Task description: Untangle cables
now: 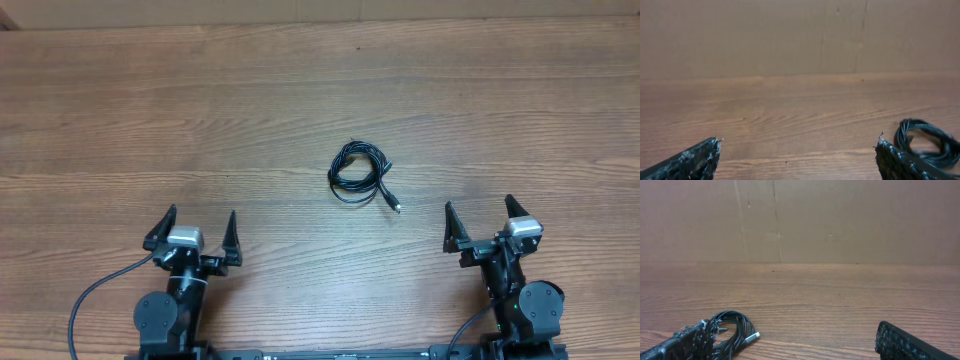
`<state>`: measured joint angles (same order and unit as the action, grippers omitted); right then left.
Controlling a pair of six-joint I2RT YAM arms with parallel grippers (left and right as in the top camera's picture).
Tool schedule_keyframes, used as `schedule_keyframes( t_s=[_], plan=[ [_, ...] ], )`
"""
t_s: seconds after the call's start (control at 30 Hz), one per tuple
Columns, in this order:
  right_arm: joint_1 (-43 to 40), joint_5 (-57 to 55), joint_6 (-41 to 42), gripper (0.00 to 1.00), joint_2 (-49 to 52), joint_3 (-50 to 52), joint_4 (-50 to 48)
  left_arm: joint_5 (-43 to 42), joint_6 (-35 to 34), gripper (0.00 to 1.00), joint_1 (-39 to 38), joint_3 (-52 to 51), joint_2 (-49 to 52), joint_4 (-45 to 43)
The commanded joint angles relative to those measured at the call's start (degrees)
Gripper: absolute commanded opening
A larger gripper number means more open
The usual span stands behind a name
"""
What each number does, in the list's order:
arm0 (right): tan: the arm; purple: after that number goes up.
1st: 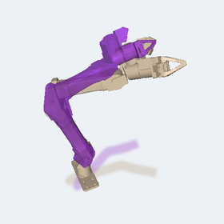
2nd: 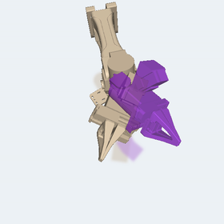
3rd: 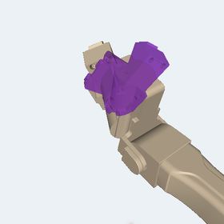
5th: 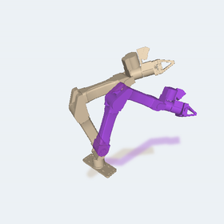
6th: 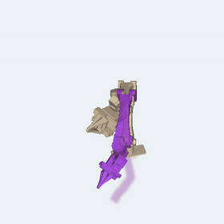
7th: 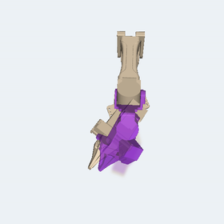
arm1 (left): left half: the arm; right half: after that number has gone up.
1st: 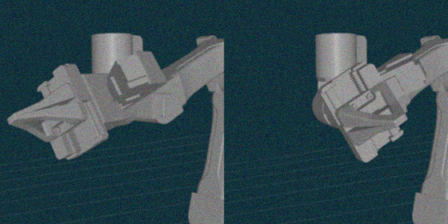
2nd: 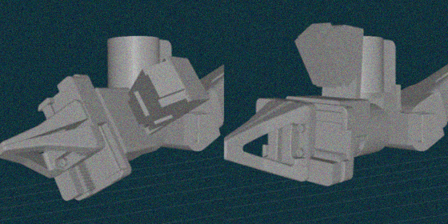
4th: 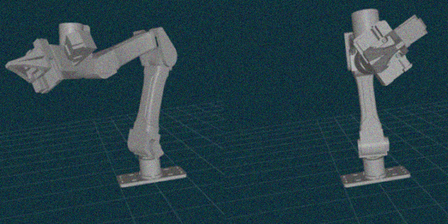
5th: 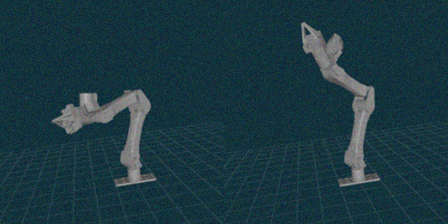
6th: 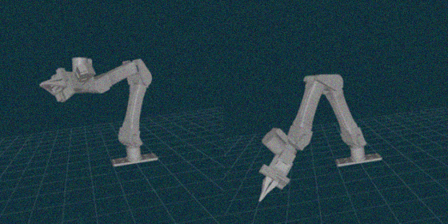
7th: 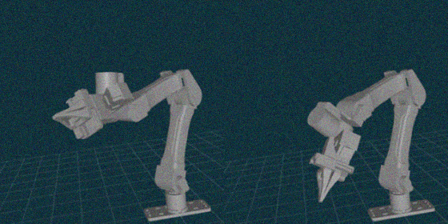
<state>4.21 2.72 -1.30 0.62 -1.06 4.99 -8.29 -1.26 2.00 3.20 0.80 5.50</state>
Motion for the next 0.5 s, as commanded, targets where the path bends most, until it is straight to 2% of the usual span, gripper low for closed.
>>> schedule_keyframes(
  t_s=[0.0,0.23,0.3,0.47],
  plan=[
    [0.07,-0.11,-0.07,1.0,-0.46,0.61,-0.35,1.4,-1.07,1.0,0.33,7.08,1.77,2.14],
    [0.07,-0.11,-0.07,1.0,-0.46,0.61,-0.35,-1.01,-2.6,0.99,0.31,24.06,18.69,11.61],
    [0.07,-0.11,-0.07,1.0,-0.46,0.61,-0.33,-4.85,-2.6,0.99,0.22,32.37,27.91,16.26],
    [0.07,-0.11,-0.07,1.0,-0.46,0.61,-0.35,-13.55,-2.6,1.0,0.15,47.54,43.25,25.4]
  ],
)
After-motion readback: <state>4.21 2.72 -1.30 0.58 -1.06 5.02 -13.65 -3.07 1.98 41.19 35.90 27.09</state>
